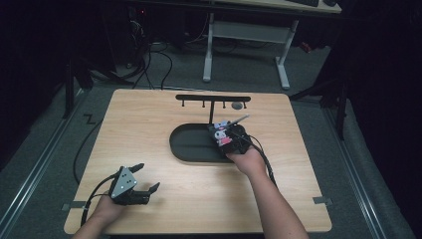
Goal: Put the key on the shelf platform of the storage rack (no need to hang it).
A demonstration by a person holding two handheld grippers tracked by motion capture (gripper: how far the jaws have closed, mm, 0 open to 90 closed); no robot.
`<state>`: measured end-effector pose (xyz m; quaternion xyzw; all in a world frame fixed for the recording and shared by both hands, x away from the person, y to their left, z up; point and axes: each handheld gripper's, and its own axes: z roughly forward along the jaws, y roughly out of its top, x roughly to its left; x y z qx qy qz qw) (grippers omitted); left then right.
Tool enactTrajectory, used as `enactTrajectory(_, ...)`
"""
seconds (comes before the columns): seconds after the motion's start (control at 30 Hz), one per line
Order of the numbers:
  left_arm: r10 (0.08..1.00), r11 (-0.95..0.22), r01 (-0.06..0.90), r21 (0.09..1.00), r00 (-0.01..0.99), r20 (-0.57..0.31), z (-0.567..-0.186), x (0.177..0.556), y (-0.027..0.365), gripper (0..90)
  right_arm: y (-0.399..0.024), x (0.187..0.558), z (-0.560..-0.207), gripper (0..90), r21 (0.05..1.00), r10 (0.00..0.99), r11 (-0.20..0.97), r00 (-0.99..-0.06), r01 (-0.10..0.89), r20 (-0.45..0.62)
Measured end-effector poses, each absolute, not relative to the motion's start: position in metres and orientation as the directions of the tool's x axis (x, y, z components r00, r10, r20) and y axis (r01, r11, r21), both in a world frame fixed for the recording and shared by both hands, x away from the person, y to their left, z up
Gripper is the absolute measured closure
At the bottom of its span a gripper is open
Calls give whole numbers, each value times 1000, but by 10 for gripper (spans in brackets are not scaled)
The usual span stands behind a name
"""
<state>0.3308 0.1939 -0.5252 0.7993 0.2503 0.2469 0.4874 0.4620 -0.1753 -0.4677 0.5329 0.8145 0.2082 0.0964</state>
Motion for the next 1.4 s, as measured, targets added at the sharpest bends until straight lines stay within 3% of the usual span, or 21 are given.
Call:
enactTrajectory(0.4,637,-404,155,902,755,156,-525,330,193,154,-175,453,-473,458,399,912,341,-403,851,80)
enactTrajectory(0.53,638,-404,155,902,754,156,-525,330,193,154,-176,453,-474,381,426,914,319,-393,847,97)
enactTrajectory(0.7,638,-404,156,902,755,155,-525,330,193,154,-174,451,-467,347,458,914,310,-394,833,99)
enactTrajectory(1.4,643,-410,157,898,748,163,-526,330,192,154,-181,424,-447,265,556,893,346,-447,756,52)
